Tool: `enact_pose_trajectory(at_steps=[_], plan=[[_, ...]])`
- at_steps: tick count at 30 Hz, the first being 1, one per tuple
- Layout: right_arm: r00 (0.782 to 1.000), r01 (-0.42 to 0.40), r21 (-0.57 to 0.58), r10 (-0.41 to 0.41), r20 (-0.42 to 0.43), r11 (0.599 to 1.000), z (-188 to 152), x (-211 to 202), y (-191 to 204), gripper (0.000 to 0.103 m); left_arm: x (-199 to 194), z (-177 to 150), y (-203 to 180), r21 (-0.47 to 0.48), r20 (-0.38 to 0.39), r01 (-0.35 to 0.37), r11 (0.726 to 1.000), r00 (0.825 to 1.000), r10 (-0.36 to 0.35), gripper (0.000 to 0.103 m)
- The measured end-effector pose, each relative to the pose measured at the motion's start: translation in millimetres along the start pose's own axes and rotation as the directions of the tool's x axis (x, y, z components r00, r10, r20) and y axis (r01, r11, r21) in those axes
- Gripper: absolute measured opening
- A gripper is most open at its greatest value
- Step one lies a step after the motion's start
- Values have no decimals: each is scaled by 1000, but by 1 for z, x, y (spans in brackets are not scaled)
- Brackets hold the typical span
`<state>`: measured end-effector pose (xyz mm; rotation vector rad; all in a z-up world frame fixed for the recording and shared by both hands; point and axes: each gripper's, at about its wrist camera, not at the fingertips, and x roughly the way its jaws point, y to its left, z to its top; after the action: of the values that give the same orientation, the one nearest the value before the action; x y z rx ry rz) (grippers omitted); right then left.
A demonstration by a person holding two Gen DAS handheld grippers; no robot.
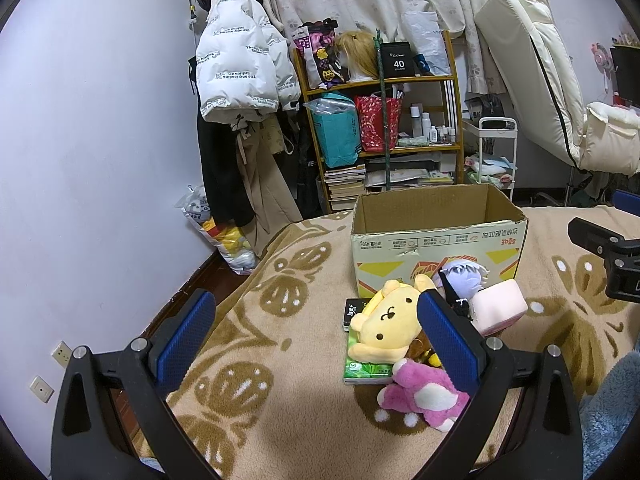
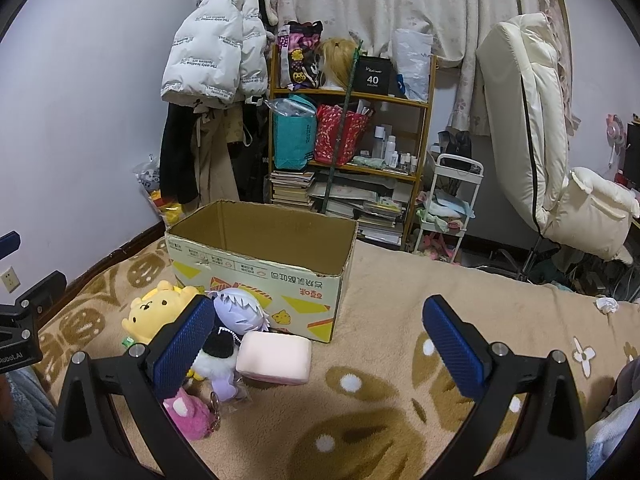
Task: Organize soft objects
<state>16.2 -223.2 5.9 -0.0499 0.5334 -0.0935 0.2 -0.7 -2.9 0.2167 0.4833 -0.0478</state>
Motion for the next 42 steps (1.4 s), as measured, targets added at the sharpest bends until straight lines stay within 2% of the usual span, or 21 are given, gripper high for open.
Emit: enact_pose_trajectory(at_steps=[12, 16, 42], plan=[[1000, 1, 14, -1, 6, 1000, -8, 3, 11, 103, 0, 1, 2, 1, 1, -2, 1000, 1000, 2, 100], [1000, 3, 24, -3, 13, 1000, -3, 0, -2, 103, 0, 1, 2, 0, 0, -2, 1000, 1000, 2, 100], [1000, 1, 27, -1, 9, 1000, -3, -1, -2, 103, 1, 0, 9, -1, -2, -4, 1000, 1000, 4, 100]])
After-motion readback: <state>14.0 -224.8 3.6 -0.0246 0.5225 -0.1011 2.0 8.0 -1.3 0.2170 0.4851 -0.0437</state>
